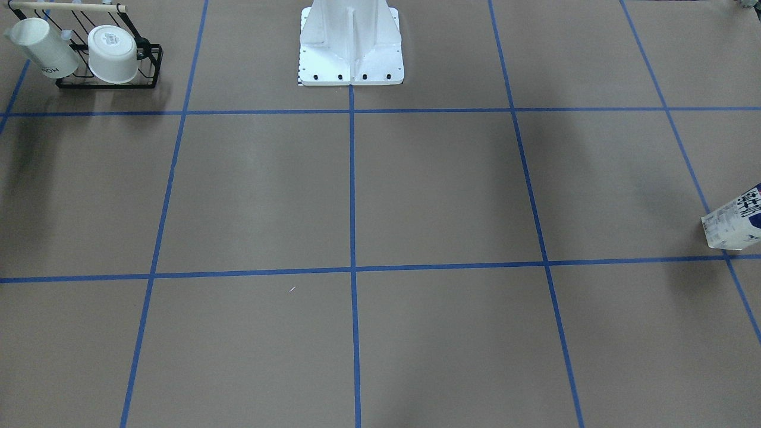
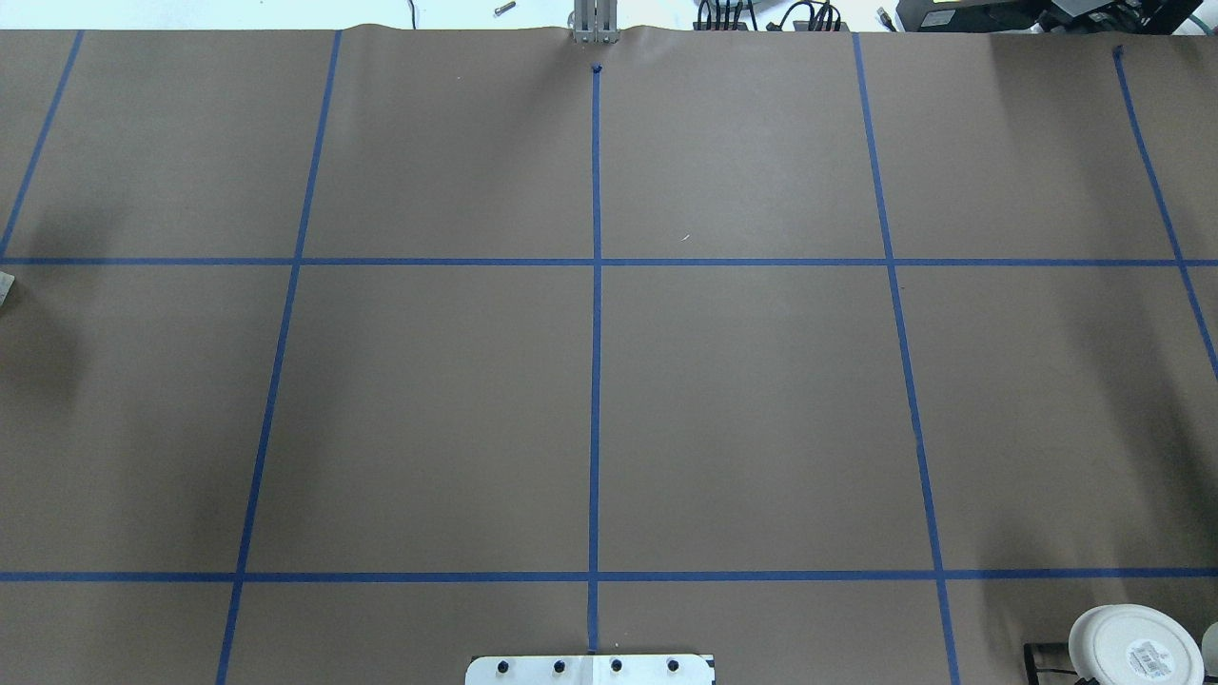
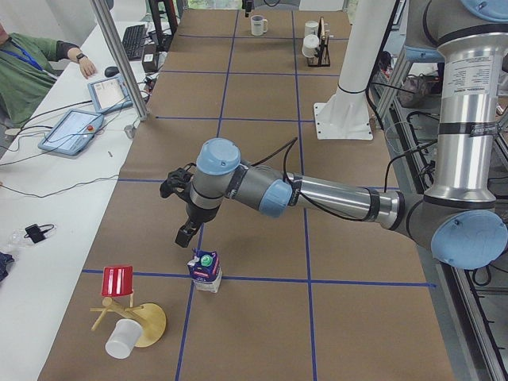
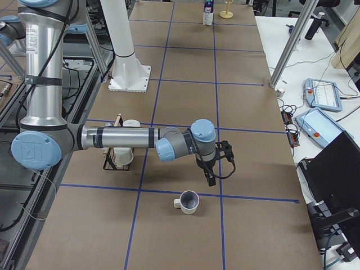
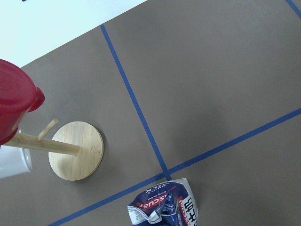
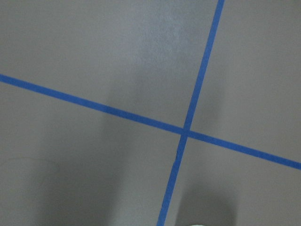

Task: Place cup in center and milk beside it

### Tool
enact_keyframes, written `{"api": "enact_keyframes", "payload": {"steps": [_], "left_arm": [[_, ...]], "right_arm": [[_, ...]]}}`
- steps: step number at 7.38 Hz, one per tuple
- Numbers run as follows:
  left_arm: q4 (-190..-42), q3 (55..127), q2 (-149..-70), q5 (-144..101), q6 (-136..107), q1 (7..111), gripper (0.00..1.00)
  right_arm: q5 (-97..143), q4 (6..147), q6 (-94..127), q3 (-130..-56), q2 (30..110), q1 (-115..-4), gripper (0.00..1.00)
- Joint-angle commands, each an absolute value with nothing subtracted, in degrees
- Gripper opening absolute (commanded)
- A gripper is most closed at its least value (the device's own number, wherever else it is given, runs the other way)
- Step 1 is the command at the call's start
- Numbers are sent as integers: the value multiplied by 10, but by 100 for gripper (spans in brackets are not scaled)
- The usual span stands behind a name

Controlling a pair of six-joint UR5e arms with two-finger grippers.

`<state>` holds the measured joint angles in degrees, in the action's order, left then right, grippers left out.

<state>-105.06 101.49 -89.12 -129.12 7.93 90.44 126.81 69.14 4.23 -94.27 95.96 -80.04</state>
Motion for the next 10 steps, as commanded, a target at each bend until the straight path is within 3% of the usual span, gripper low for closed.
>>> {"api": "enact_keyframes", "payload": {"steps": [1,2,3,4,5,8,10], "left_arm": [[-1053,1019,-891,-1291,78,904,99],[-1053,1019,-892,-1291,78,904,99],[-1053,1019,-893,-1291,78,904,99],[-1053,1020,-893,-1291,78,904,99],[-1053,1018,-893,-1291,78,904,99],[-1053,1018,-890,-1291,79,904,99],[-1053,1014,-890,-1291,79,904,99]], "right_arm": [[1255,606,84,-936,1016,-772,99],[1256,586,79,-913,1021,-766,86],[1256,563,81,-891,1022,-766,44],[1252,556,79,-878,1021,-762,10],[1252,556,77,-877,1021,-758,0],[1256,555,76,-888,1009,-757,0],[1296,558,87,-939,967,-758,0]]}}
